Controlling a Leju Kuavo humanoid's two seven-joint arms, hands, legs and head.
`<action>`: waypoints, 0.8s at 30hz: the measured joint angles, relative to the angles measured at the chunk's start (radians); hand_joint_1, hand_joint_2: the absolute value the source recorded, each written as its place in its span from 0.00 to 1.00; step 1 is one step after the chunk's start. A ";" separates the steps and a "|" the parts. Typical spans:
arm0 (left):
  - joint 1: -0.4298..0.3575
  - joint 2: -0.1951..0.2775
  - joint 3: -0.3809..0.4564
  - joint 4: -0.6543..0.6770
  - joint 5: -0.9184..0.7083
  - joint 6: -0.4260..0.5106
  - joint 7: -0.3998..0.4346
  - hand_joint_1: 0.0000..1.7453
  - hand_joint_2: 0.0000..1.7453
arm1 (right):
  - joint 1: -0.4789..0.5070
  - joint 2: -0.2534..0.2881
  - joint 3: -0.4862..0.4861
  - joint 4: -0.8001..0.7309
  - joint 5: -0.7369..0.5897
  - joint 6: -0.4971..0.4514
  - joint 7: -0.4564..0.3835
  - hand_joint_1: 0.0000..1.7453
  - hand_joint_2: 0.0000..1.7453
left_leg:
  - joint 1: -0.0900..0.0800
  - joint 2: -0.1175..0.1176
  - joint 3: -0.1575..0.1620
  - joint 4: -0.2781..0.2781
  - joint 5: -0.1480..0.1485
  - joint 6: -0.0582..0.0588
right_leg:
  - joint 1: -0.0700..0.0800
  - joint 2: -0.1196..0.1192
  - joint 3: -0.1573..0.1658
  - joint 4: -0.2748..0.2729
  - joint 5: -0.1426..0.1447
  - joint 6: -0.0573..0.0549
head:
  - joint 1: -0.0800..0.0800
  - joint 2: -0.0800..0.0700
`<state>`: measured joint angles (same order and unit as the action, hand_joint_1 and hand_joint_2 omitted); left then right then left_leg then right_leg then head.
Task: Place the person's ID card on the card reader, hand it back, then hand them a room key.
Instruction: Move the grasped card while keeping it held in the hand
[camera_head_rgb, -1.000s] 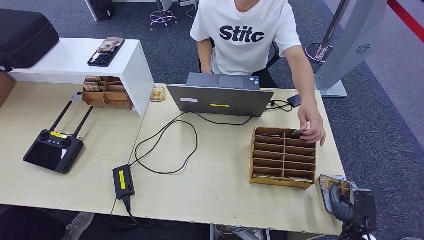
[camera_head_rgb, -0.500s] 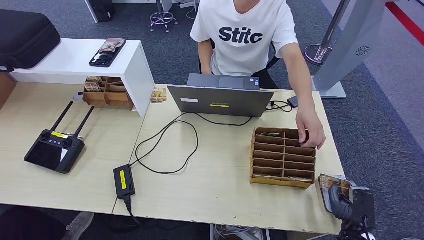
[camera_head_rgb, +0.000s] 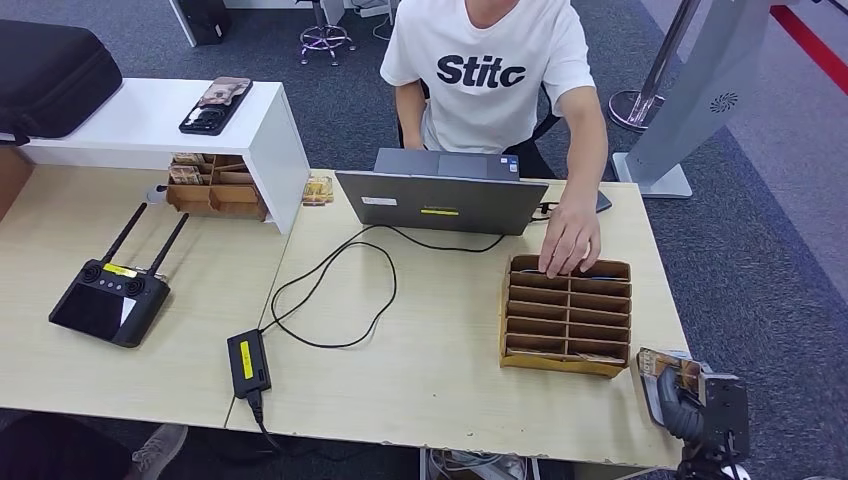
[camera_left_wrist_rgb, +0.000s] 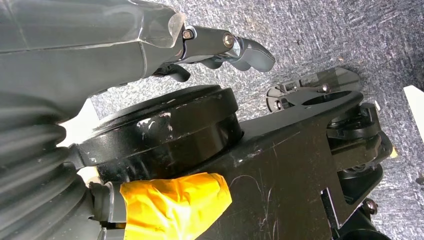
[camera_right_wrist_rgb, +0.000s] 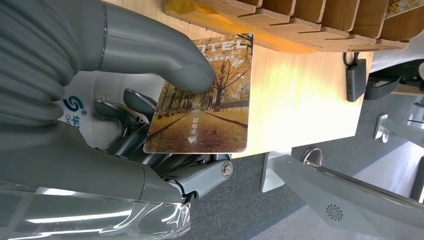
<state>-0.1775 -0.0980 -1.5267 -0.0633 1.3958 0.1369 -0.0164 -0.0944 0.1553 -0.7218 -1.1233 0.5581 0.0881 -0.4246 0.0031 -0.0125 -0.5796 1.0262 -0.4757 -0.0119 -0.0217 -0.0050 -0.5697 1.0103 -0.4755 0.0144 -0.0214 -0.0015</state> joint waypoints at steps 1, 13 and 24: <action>0.000 0.000 0.000 0.000 0.000 0.000 0.000 0.00 1.00 | 0.000 0.000 0.000 0.000 0.000 0.000 0.000 1.00 1.00 | 0.000 0.000 0.000 0.000 0.000 0.000 | 0.000 0.000 0.000 0.000 0.000 0.000 | 0.000 0.000; 0.000 -0.001 0.000 0.000 0.000 0.000 0.000 0.00 1.00 | -0.001 0.000 0.000 0.001 0.000 0.000 0.000 1.00 1.00 | 0.000 0.000 0.001 0.000 0.000 0.000 | 0.000 0.000 0.000 0.000 0.000 0.000 | 0.000 0.000; 0.003 -0.006 0.000 0.000 0.023 0.002 -0.008 0.00 1.00 | 0.064 0.021 0.008 -0.396 -0.094 0.036 0.009 1.00 1.00 | -0.001 -0.002 -0.004 0.000 0.000 0.001 | -0.001 -0.001 -0.004 0.001 0.000 0.000 | 0.000 0.000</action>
<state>-0.1743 -0.1041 -1.5267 -0.0633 1.4190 0.1393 -0.0240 -0.0303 0.1762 -0.7138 -1.5189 0.4644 0.1241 -0.4157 0.0016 -0.0147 -0.5834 1.0264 -0.4756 -0.0112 -0.0230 -0.0064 -0.5732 1.0109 -0.4757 0.0147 -0.0214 -0.0015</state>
